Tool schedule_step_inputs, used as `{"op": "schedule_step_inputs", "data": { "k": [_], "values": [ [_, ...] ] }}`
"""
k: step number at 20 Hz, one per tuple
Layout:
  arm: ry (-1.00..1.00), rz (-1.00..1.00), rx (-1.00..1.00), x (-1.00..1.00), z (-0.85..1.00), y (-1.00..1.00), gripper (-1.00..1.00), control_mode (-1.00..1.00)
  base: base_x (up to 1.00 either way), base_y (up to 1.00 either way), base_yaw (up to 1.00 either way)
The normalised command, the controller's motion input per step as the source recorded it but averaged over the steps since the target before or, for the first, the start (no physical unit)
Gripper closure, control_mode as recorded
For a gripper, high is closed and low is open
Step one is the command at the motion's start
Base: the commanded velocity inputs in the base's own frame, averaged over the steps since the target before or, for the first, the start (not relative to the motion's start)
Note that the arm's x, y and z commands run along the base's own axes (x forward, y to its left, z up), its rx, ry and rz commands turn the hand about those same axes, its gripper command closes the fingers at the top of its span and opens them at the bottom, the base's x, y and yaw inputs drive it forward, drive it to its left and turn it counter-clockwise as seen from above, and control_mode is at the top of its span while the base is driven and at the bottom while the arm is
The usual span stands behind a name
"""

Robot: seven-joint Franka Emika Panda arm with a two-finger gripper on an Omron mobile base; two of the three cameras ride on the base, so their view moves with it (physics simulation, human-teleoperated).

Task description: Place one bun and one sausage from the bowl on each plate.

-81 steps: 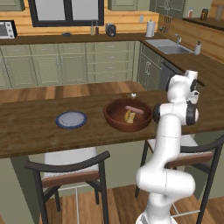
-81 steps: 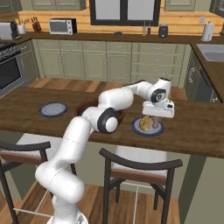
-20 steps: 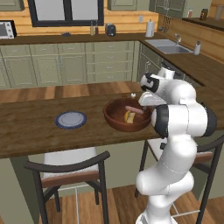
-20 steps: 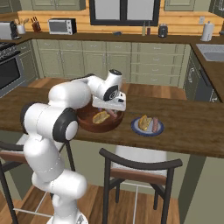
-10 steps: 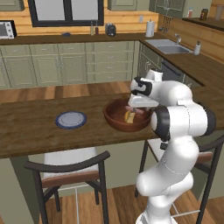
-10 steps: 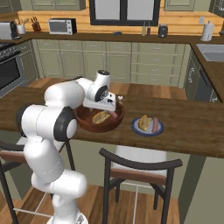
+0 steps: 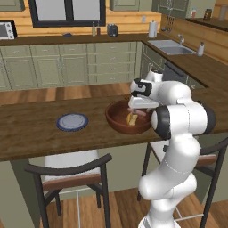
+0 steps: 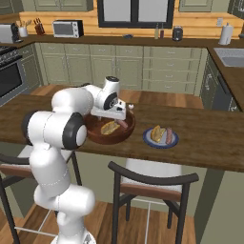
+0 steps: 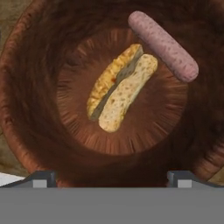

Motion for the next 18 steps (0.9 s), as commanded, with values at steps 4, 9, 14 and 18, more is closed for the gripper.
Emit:
{"op": "schedule_step_inputs", "data": {
  "k": [4, 9, 14, 18],
  "values": [
    [0.0, 0.0, 0.0, 0.22, -0.01, 0.04, -1.0, -1.0, 0.0, 0.0, 0.0],
    [0.01, -0.08, 0.0, 0.36, -0.08, 0.18, -1.0, -1.0, 0.0, 0.0, 0.0],
    [0.0, -0.13, -0.08, 0.19, -0.45, 0.39, -1.0, -1.0, 0.0, 0.0, 0.0],
    [0.0, -0.2, -0.12, 0.32, -0.34, 0.32, -1.0, -1.0, 0.0, 0.0, 0.0]
  ]
}}
